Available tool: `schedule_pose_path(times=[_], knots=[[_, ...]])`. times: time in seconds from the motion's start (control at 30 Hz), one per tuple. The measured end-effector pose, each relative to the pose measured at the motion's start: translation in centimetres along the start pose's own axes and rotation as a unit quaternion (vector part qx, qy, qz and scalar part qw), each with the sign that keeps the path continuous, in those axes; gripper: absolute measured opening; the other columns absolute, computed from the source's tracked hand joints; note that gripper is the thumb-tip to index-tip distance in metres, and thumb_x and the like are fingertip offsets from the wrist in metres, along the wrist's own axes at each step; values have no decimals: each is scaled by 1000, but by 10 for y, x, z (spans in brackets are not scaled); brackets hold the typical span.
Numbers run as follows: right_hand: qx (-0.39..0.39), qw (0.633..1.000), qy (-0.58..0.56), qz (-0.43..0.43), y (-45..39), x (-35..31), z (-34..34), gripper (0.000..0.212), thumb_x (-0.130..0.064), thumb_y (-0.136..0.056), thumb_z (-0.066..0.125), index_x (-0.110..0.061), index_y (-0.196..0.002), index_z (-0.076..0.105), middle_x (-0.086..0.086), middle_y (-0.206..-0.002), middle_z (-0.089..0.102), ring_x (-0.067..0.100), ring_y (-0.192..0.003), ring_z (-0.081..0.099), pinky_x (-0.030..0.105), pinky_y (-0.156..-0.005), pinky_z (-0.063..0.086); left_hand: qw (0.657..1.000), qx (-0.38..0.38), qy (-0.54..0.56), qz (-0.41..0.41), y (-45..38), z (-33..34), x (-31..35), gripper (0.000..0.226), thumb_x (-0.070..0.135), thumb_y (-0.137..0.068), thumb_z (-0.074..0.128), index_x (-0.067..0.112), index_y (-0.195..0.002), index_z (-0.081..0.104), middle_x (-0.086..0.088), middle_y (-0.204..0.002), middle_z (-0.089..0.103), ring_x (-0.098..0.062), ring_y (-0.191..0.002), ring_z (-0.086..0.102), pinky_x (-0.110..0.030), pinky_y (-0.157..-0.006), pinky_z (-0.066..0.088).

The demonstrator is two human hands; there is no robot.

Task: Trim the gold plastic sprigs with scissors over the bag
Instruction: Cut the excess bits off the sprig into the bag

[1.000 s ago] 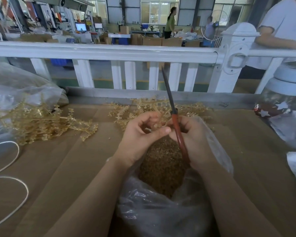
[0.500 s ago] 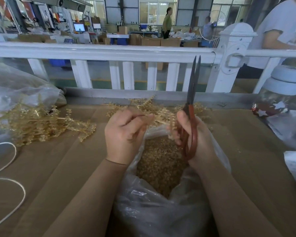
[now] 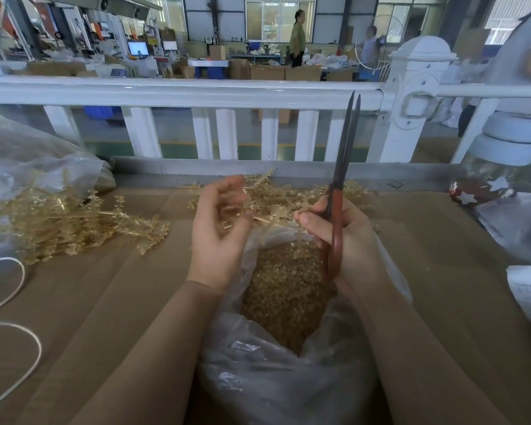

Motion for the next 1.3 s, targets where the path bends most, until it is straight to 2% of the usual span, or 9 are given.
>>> schedule_pose_path(times=[0.1, 0.23, 0.33, 0.4, 0.6, 0.7, 0.93, 1.13, 1.3], knots=[[-1, 1000, 13, -4, -1, 0, 0, 18, 6, -85, 70, -8, -87, 58, -1, -76, 65, 3, -62, 59, 21, -68, 48, 971, -28, 174, -163, 0, 5, -11, 42, 29, -87, 57, 13, -126, 57, -13, -122, 65, -29, -108, 66, -48, -97, 53], [-1, 1000, 20, -7, -1, 0, 1, 18, 3, -83, 72, -9, -88, 59, 0, -77, 66, 7, -67, 62, 28, -73, 49, 948, -140, 186, -217, 11, 24, -13, 61, 34, -69, 79, 12, -124, 62, -18, -125, 64, -22, -110, 66, -31, -91, 55], [0, 999, 49, -9, 0, 1, 1, 16, 1, -85, 72, -11, -86, 61, 13, -87, 66, 29, -83, 65, 48, -84, 55, 960, -224, 50, -161, 14, 36, -13, 44, 28, -68, 88, 17, -107, 71, -12, -108, 69, -27, -102, 67, -43, -93, 54], [-6, 998, 63, -11, -1, 2, 2, 16, 2, -86, 71, -11, -87, 62, 16, -90, 68, 31, -84, 67, 47, -79, 55, 961, -256, -9, -106, 13, 41, -11, 21, 15, -78, 83, 18, -95, 73, 1, -92, 73, -19, -89, 68, -36, -85, 53], [-1, 997, 80, -22, -1, 1, 2, 21, -18, -74, 81, -16, -88, 65, 8, -91, 73, 26, -88, 70, 41, -85, 57, 940, -141, 232, -206, 14, 35, -14, 11, 1, -83, 71, -7, -87, 65, -21, -86, 62, -30, -84, 57, -45, -86, 48], [7, 990, 141, -21, -1, 4, 1, 17, -12, -80, 81, -19, -87, 67, -3, -82, 72, 13, -79, 70, 22, -76, 55, 937, -105, 255, -213, 13, 33, -14, 21, -4, -87, 63, -21, -96, 54, -28, -92, 56, -35, -89, 53, -50, -92, 46], [21, 985, 171, -18, 0, 3, -1, 14, -11, -85, 77, -13, -93, 66, -3, -83, 71, 6, -76, 67, 15, -72, 53, 935, -129, 259, -207, 13, 37, -12, 7, -3, -84, 64, -4, -79, 59, -13, -71, 55, -19, -71, 54, -22, -74, 50], [15, 985, 172, -23, -2, 4, 1, 15, -7, -85, 76, -19, -87, 66, -1, -83, 72, 13, -81, 68, 26, -79, 56, 914, -146, 295, -236, 14, 39, -19, 27, -5, -80, 71, -18, -100, 58, -26, -92, 63, -34, -88, 65, -41, -88, 54], [16, 978, 206, -35, -2, 4, 2, 13, -10, -85, 77, -14, -90, 67, -3, -78, 71, 6, -73, 67, 14, -70, 51, 913, -142, 305, -230, 13, 38, -20, 18, -9, -81, 69, -11, -95, 59, -28, -94, 57, -37, -91, 58, -52, -97, 48]])
Point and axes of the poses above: each hand's wrist, its own y-axis away from the middle knuckle, its own z-axis out of the palm, x = y × z, the point moved 6 cm from there along -y, towards the middle knuckle
